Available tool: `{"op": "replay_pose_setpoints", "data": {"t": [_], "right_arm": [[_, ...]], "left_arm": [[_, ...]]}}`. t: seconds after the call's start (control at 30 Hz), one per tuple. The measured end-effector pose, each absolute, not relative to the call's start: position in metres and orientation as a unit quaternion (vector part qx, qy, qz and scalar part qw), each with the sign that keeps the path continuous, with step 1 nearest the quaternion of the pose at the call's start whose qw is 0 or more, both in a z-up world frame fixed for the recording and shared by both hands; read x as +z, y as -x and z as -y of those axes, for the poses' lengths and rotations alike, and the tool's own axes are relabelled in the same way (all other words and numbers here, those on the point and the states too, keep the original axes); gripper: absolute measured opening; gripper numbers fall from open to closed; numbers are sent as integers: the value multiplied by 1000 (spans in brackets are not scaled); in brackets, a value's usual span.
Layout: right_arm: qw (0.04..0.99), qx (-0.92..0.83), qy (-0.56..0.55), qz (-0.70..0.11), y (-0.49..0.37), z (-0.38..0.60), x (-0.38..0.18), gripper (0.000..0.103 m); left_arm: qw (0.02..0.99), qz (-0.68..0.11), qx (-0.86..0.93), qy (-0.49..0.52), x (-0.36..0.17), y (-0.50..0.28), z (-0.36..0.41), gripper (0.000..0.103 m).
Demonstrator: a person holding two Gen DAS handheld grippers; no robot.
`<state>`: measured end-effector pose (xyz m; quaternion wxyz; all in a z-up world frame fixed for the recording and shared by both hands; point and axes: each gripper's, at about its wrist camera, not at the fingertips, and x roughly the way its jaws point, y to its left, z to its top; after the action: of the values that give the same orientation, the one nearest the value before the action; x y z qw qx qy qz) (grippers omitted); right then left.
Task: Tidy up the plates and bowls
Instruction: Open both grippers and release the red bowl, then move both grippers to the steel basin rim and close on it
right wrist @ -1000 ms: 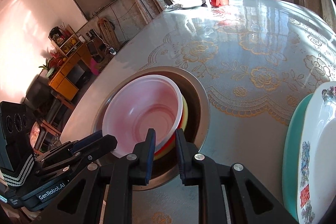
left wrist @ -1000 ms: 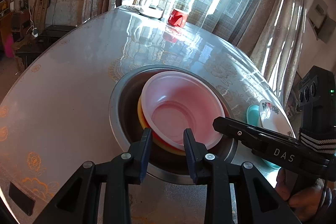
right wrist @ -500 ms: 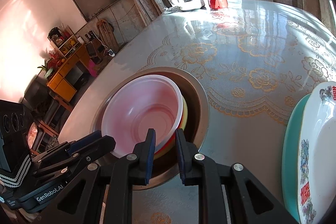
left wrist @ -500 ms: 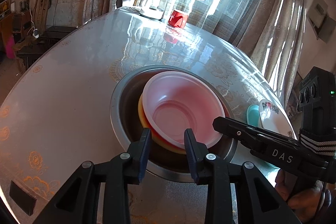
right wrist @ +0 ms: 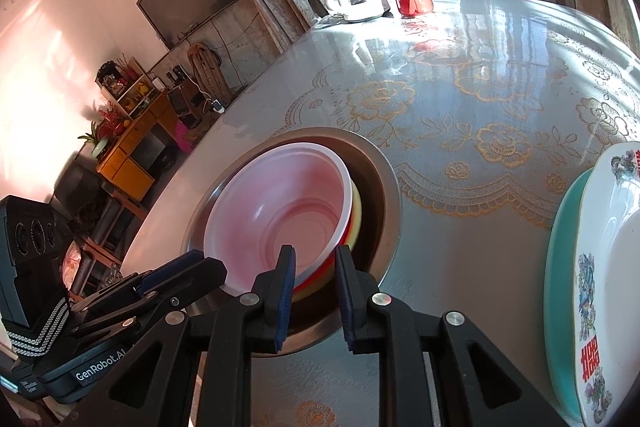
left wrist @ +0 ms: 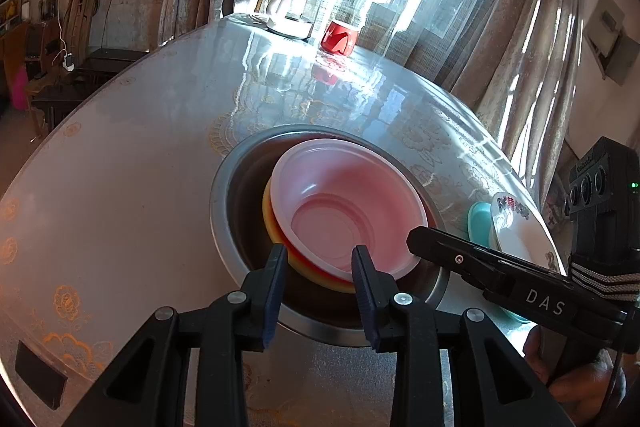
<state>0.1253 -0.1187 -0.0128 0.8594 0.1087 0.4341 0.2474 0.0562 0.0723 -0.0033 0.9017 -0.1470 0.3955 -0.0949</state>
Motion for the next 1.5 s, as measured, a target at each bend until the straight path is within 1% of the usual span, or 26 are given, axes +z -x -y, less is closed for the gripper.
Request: {"op": "replay_pose_setpoints", "data": {"t": [0.37, 0.67, 0.73, 0.83, 0.9, 1.1, 1.3, 1.33, 1.4, 1.5], "right_arm": [[863, 252, -111, -424, -121, 122, -13, 21], [869, 246, -99, -418, -123, 117, -13, 21], [873, 241, -86, -416, -123, 113, -13, 19], [878, 235, -71, -412, -122, 109, -12, 19], [876, 237, -76, -413, -123, 111, -12, 19], [879, 239, -100, -401, -121, 123, -8, 24], [884, 230, -118, -389, -119, 134, -5, 25], [886, 224, -123, -388, -118, 136, -4, 25], [887, 216, -134, -386, -120, 144, -4, 25], [884, 203, -146, -395, -127, 153, -8, 26]], "left_arm": [[902, -395, -88, 151, -2, -56, -72, 36], [912, -379, -64, 142, 2, -57, -82, 36], [916, -374, -63, 129, 1, -57, -82, 36], [921, -370, -58, 106, 0, -58, -78, 35], [921, -370, -58, 103, -1, -58, -78, 35], [920, -366, -60, 124, -1, -60, -84, 37], [920, -365, -55, 128, -1, -61, -84, 37], [921, -363, -54, 133, 0, -61, -86, 38], [922, -359, -46, 137, 2, -62, -90, 45], [922, -357, -33, 144, 2, -64, -98, 45]]}}
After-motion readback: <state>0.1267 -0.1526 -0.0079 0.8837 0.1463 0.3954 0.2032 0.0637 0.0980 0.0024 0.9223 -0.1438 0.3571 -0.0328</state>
